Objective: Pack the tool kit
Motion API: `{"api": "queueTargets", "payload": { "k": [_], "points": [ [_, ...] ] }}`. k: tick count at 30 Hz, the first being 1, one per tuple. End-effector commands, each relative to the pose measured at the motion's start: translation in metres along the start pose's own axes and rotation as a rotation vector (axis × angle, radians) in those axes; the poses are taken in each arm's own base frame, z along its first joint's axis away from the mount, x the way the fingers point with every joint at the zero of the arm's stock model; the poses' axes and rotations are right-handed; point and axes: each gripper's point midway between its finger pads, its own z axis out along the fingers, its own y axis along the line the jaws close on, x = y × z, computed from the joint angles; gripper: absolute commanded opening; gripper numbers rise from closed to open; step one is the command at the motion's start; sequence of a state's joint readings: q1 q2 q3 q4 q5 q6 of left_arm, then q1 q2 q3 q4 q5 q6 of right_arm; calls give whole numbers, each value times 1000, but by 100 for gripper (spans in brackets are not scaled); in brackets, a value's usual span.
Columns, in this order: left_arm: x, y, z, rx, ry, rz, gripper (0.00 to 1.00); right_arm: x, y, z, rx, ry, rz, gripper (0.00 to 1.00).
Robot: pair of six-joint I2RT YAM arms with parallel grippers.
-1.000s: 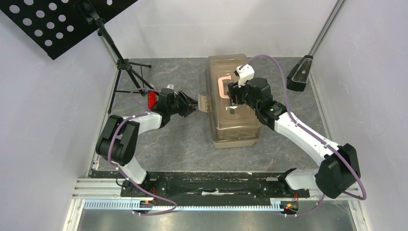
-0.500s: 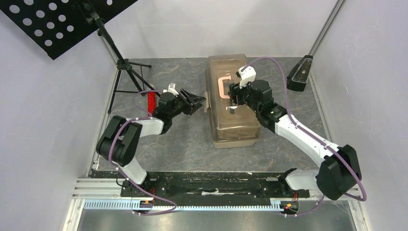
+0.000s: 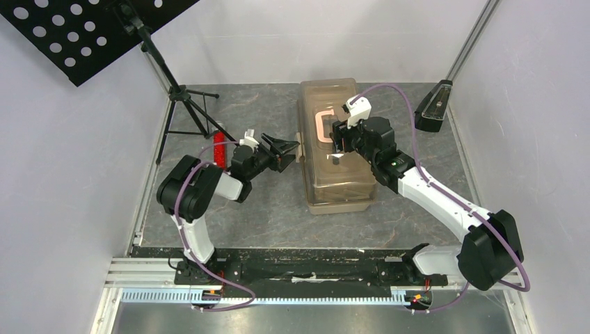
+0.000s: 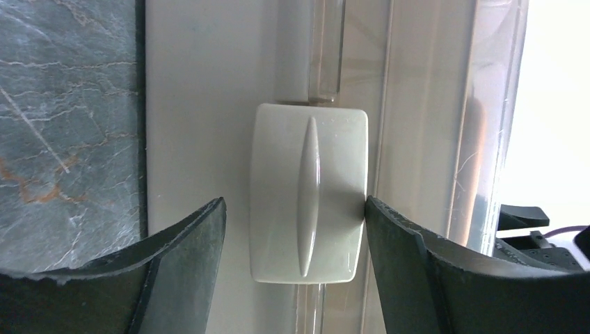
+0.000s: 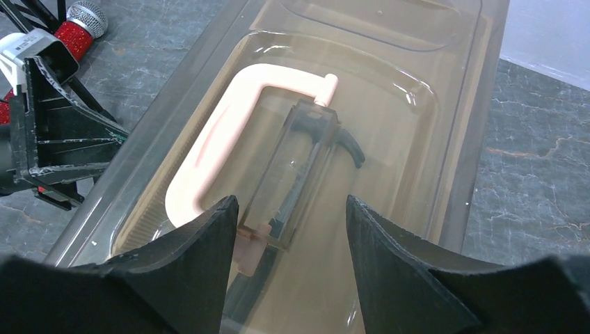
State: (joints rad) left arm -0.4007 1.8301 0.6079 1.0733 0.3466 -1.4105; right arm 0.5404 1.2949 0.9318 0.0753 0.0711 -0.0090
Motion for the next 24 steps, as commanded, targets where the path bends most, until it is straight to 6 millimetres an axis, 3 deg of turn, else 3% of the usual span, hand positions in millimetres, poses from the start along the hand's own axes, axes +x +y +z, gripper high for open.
{"api": "queueTargets", "payload": {
  "k": [1,8,17,24],
  "points": [
    [-1,-23,2,143,-2,-66,79,83,11,-13,-61,271,-28,61],
    [0,-21,2,146,5,-76,71,81,11,-13,-65,268,-27,61],
    [2,16,-2,-51,-4,-8,75,79,12,-14,-66,261,-30,61],
    [-3,10,-4,-87,-17,63,79,76,11,-16,-64,254,-35,61]
  ]
}}
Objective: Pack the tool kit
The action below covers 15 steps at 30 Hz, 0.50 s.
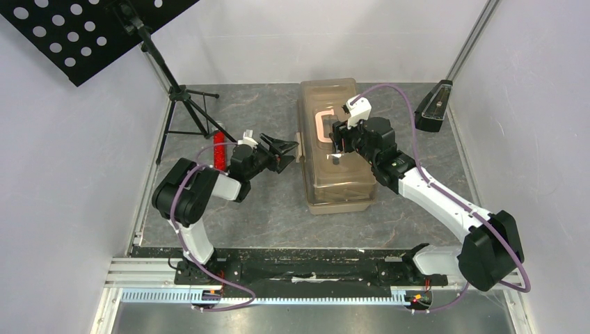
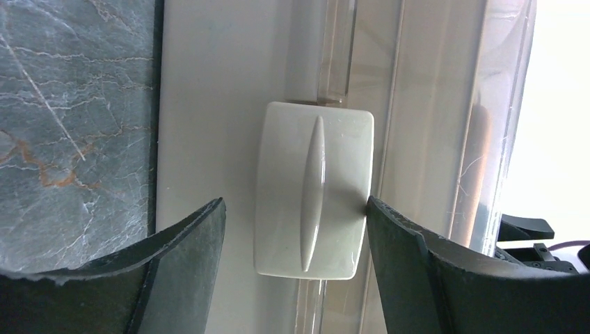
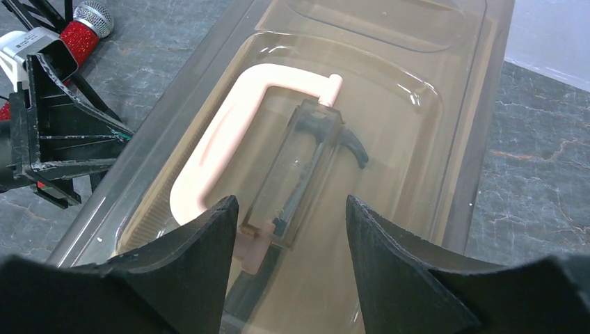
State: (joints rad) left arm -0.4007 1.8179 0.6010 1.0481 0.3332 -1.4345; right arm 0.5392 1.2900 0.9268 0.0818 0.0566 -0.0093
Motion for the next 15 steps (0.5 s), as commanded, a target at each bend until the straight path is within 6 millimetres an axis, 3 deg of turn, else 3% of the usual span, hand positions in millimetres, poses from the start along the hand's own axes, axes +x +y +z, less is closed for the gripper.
{"api": "queueTargets", "payload": {
  "k": [1,15],
  "points": [
    [-2,7,-3,-74,-9,105,79,76,9,-15,-50,259,-33,61],
    [-7,-6,1,-154,2,232,56,75,8,-16,-48,256,-37,61]
  ]
}}
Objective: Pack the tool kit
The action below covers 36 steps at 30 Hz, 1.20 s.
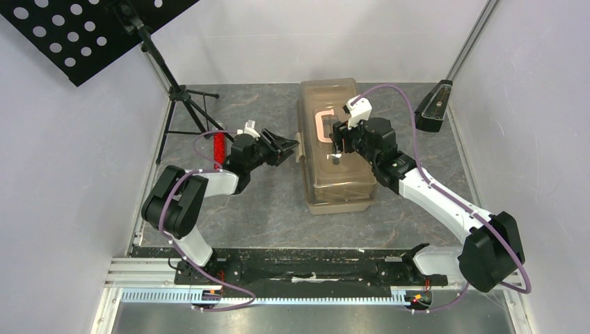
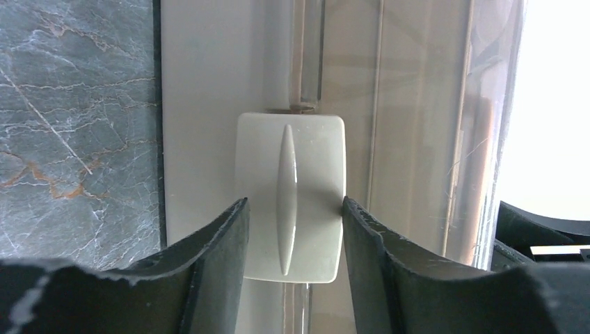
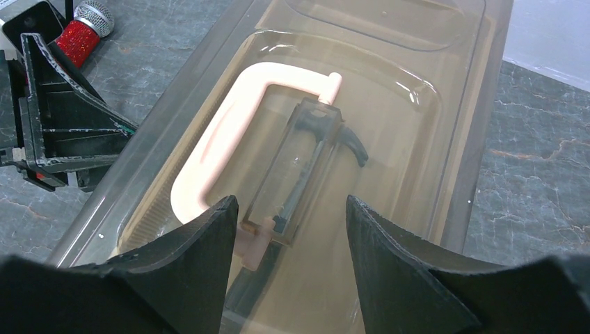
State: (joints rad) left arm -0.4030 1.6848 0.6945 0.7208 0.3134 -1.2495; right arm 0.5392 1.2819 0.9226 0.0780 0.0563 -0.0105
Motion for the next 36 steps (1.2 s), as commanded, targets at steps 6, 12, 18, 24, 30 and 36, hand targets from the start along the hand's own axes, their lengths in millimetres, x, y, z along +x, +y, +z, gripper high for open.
{"api": "queueTargets", "payload": {
  "k": [6,12,18,24,30,36],
  "points": [
    [9,8,7,-60,31,78,52,79,8,-14,-49,276,-36,62],
    [26,29,12,-95,94,6,52,87,10,-16,-52,315,-29,61],
    [38,28,18,14,131,-104,51,99,20,-21,-101,343,0,61],
    [42,21,23,73,141,-127,47,106,27,-21,-133,351,37,61],
    [46,19,25,70,145,-115,41,107,30,-17,-146,356,46,61],
    [32,3,18,84,121,-91,53,68,23,-12,-116,280,16,62]
  ]
}}
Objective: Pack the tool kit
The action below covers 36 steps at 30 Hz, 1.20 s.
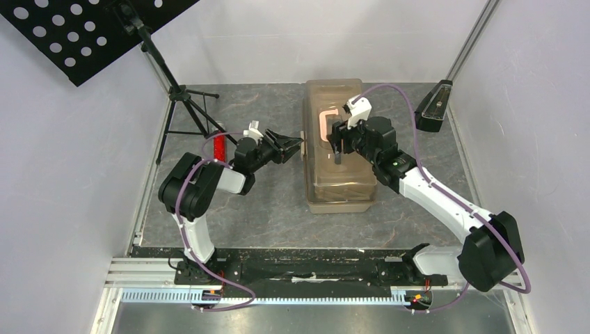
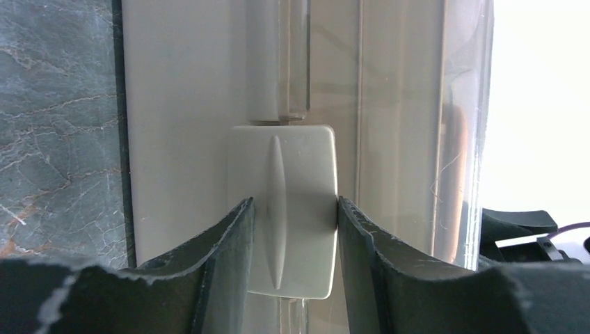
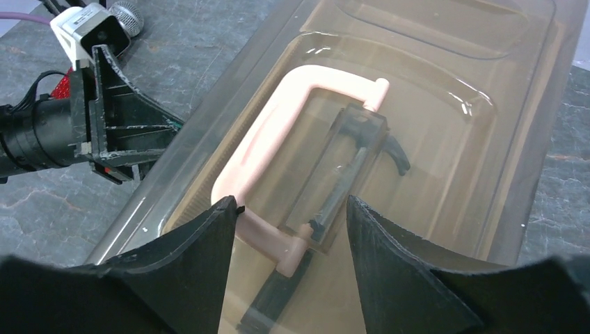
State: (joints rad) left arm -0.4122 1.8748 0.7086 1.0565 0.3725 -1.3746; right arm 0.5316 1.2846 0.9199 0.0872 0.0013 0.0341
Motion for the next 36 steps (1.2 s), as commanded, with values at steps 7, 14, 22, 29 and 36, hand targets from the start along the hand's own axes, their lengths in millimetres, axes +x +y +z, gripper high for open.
{"api": "queueTargets", "payload": {
  "k": [7,14,22,29,36],
  "points": [
    [-15,-16,-38,-201,-3,163,73,3,-12,-33,71,116,-65,73],
    [-55,-72,-107,-394,-172,517,91,-39,-53,-91,303,-79,-76,88],
    [-101,-142,-246,-615,-529,823,98,-33,-97,-173,567,-241,-67,98],
    [-107,-171,-344,-667,-772,909,100,-6,-114,-213,680,-345,-23,98],
    [-102,-165,-402,-658,-958,868,100,21,-133,-239,813,-409,43,98]
  ]
}}
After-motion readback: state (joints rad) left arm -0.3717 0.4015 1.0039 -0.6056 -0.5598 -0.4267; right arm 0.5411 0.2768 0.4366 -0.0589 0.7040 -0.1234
